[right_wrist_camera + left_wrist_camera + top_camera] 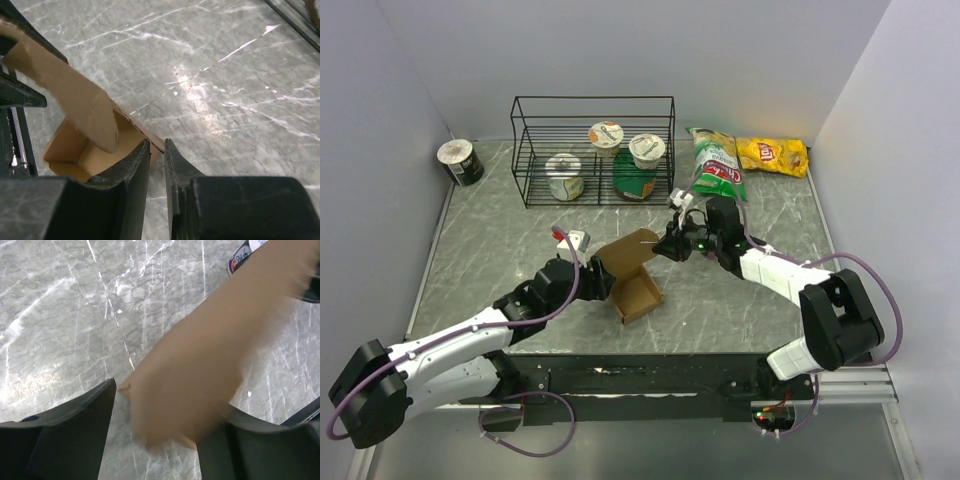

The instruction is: Fold the paper box

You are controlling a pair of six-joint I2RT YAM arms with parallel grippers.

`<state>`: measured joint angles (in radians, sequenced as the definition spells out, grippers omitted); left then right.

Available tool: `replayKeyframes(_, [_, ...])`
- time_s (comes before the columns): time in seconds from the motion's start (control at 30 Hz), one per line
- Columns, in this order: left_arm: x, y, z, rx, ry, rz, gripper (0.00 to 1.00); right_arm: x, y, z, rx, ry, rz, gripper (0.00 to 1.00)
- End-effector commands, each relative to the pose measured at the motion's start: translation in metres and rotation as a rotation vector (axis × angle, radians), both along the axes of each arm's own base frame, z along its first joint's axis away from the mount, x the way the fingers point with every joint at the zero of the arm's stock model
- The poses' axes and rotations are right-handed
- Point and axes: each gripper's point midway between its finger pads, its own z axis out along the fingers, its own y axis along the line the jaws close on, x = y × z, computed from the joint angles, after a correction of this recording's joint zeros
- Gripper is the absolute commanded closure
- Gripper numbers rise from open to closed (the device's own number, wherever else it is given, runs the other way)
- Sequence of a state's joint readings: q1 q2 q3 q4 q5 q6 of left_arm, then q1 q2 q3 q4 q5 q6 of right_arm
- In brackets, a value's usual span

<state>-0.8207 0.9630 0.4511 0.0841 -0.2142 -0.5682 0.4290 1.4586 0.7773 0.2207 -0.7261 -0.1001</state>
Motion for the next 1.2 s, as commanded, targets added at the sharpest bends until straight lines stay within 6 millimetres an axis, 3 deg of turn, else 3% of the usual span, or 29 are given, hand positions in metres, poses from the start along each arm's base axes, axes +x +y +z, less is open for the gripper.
replayKeyframes(0.0, [-0.001, -0.004, 0.019, -0.014, -0.046, -0.034, 0.32, 0.002, -0.006, 0.021, 0.018, -0.060, -0.059, 0.75])
replayKeyframes(0.1, [-0.004, 0.000, 0.015, -0.013, -0.037, -0.027, 0.32, 0.001, -0.008, 0.022, 0.014, -0.071, -0.072, 0.75])
replayKeyframes(0.3, [-0.007, 0.002, 0.018, -0.044, -0.063, -0.034, 0.44, 0.000, -0.008, 0.023, 0.017, -0.066, -0.069, 0.74])
replayKeyframes(0.4, [-0.009, 0.002, 0.014, -0.027, -0.073, -0.053, 0.51, -0.003, -0.006, 0.026, 0.032, -0.058, -0.050, 0.69])
replayKeyframes(0.5, [-0.009, 0.002, 0.011, -0.003, -0.076, -0.064, 0.58, -0.004, -0.006, 0.028, 0.028, -0.066, -0.031, 0.55])
replayKeyframes(0.63, [-0.006, 0.003, 0.010, 0.022, -0.089, -0.064, 0.75, -0.008, -0.003, 0.030, 0.031, -0.068, 0.026, 0.20])
replayKeyframes(0.93, [-0.003, 0.002, 0.004, 0.067, -0.105, -0.083, 0.97, 0.006, -0.005, 0.027, -0.014, -0.168, 0.048, 0.17])
replayKeyframes(1.17, [0.000, 0.004, 0.003, 0.089, -0.106, -0.076, 0.97, 0.005, 0.004, 0.027, -0.018, -0.118, 0.119, 0.23])
